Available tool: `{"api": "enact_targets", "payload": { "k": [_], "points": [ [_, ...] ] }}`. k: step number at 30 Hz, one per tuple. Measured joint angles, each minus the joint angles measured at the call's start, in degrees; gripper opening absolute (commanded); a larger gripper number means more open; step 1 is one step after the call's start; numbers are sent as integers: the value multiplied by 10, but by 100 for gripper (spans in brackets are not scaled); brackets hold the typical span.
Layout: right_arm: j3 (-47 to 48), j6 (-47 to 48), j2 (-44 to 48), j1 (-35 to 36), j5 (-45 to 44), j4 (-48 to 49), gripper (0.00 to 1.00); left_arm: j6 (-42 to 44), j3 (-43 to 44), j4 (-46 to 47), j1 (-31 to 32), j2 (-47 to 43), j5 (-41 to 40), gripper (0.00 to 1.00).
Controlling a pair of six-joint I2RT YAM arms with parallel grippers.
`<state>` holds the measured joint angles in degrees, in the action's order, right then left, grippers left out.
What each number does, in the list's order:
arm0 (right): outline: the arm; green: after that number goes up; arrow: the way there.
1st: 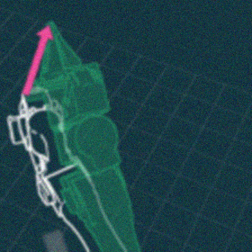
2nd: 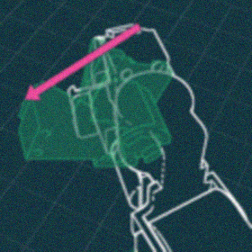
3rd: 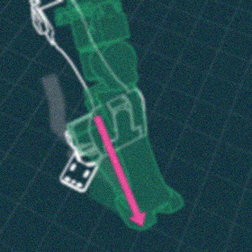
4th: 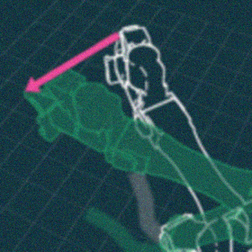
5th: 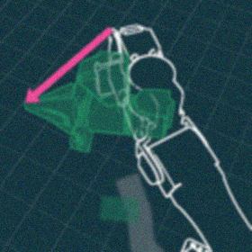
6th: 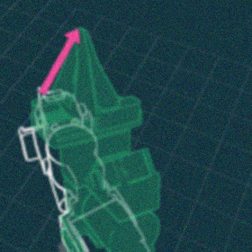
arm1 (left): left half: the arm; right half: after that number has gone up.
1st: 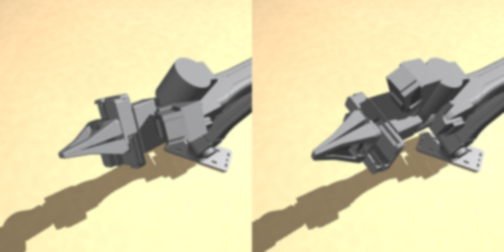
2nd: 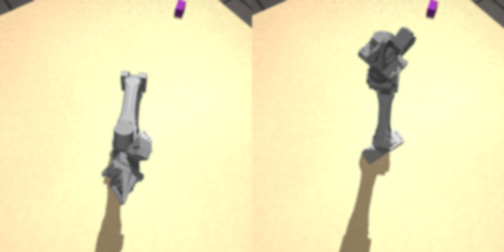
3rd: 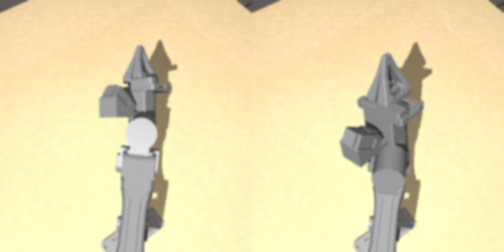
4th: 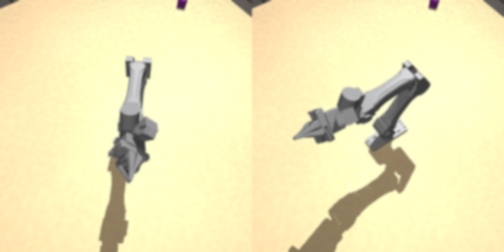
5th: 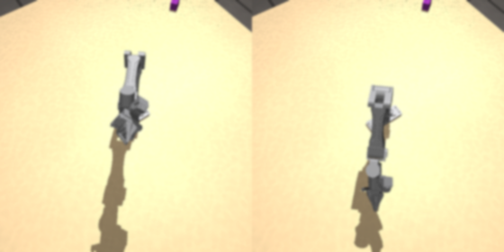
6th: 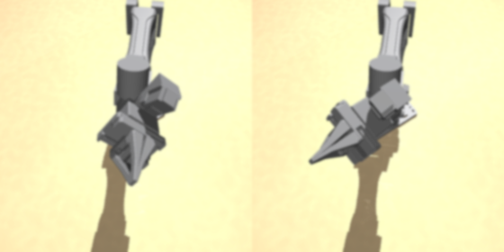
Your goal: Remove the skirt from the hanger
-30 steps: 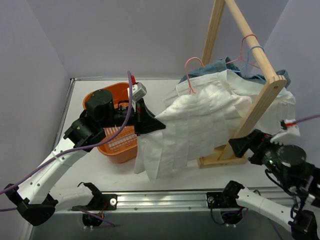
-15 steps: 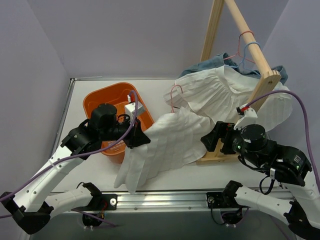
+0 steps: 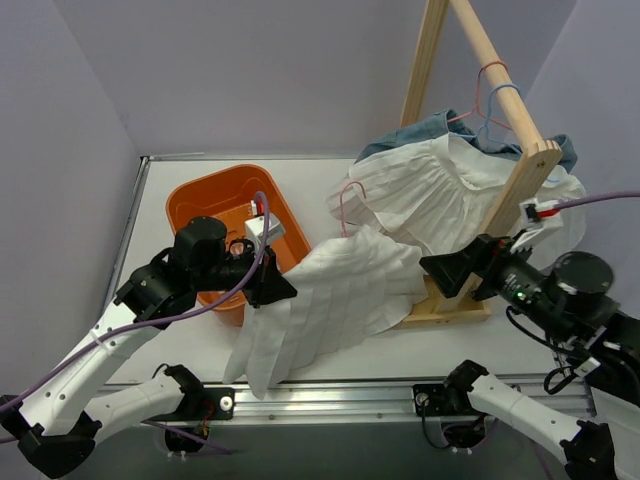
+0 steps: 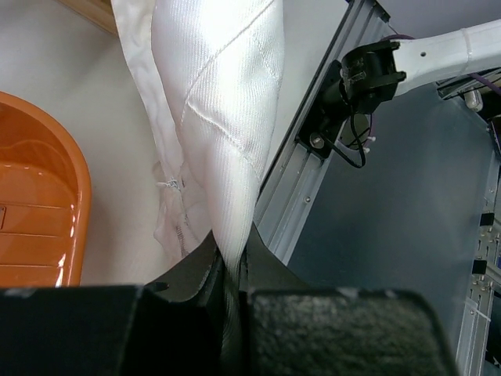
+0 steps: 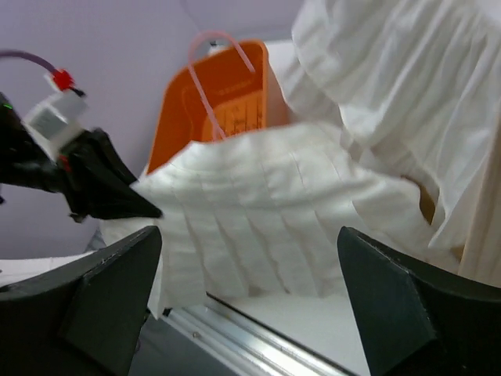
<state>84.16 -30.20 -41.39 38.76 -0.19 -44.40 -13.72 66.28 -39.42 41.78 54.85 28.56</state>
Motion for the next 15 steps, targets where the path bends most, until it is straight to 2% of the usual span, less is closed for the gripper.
{"api": "enact_targets", "payload": {
  "k": [7, 10, 15],
  "points": [
    [181, 118, -87, -148, 231, 9, 93, -7, 0, 15, 0, 9, 25, 2],
    [207, 135, -133, -178, 313, 17, 94, -9, 0, 15, 0, 9, 27, 2],
    [205, 131, -173, -185, 379, 55, 92, -12, 0, 15, 0, 9, 28, 2]
  ]
}}
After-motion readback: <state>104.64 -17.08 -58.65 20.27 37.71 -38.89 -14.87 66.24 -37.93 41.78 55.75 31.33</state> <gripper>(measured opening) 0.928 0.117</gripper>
